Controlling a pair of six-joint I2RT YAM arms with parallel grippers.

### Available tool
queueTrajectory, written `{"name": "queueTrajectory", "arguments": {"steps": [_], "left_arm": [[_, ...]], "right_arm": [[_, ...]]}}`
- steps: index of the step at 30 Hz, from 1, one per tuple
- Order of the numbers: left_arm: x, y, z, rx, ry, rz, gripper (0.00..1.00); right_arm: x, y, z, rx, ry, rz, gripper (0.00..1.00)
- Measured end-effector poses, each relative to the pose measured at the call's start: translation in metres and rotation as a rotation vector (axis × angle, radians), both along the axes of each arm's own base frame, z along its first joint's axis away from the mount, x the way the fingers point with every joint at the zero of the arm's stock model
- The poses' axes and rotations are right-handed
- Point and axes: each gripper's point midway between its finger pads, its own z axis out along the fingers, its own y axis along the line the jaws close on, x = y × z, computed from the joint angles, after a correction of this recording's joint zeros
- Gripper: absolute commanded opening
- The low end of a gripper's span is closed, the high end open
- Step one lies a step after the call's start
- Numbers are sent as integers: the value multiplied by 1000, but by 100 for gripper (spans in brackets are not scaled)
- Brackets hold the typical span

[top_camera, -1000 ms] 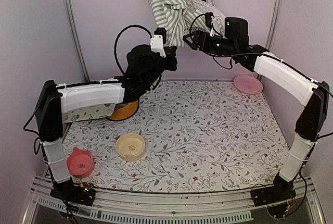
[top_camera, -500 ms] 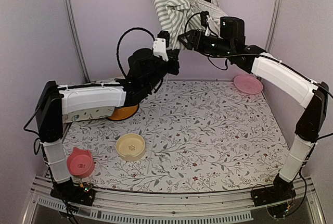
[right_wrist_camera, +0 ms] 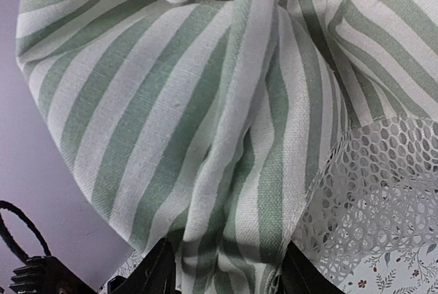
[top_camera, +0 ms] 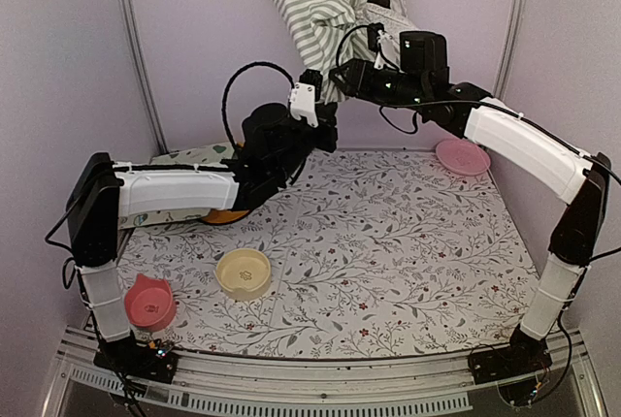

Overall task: Set up the pet tent
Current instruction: Pass from the left arm to the right, then pass from the right arm to the left

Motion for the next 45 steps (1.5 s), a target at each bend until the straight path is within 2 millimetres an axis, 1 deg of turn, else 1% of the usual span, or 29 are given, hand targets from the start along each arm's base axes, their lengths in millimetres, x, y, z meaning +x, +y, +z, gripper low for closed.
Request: {"name": "queueTrajectory", "arguments": {"steps": [2,5,7,8,10,11,13,15,17,19,22,25,26,28,30,34,39,42,43,44,45], "left_arm": [[-2,-1,-2,8,-6,-1,0],[-3,-2,-3,24,-15,-1,0],[-4,-2,-3,32,-24,-3,0],[-4,-3,-3,37,-28,-5,0],[-5,-5,-4,51,-33,-20,0],[-6,-7,-5,57,-34,-29,7],[-7,-9,-7,68,-31,-43,27],[-10,-12,-8,83,-36,-70,43],[-16,-14,-10,93,-34,-98,49],[-23,-10,-10,99,-28,-116,52],[-39,0,-11,99,-10,-146,60],[-58,15,-21,103,23,-179,67],[-65,21,-27,104,38,-189,69],[-79,31,-44,115,79,-219,70],[-89,34,-59,125,118,-248,70],[-110,34,-101,167,220,-301,68],[-133,35,-154,222,352,-344,58],[-142,38,-173,232,410,-354,49],[-144,39,-177,232,424,-356,44],[-147,39,-182,231,439,-360,37],[-149,39,-185,226,454,-364,25]], "right_arm": [[2,0,-5,-9,15,-9,45],[4,1,-12,-24,35,-9,36],[4,2,-15,-33,41,-6,25],[4,2,-15,-37,41,-4,15],[2,3,-14,-43,41,4,0],[1,3,-13,-51,36,9,0],[0,4,-12,-45,47,8,0],[-1,4,-15,-57,51,7,0],[-1,2,-18,-74,56,2,0],[0,1,-20,-82,56,-3,0],[1,0,-22,-91,52,-12,0],[2,0,-28,-106,53,-13,0],[2,0,-29,-110,53,-12,0],[1,0,-30,-113,52,-10,0],[1,1,-29,-112,49,-8,0],[1,1,-28,-108,46,-6,0],[1,2,-26,-103,41,1,0],[0,3,-26,-102,41,5,0],[0,3,-26,-101,42,8,0],[0,3,-26,-101,41,11,0],[-1,3,-26,-100,41,12,0]]}}
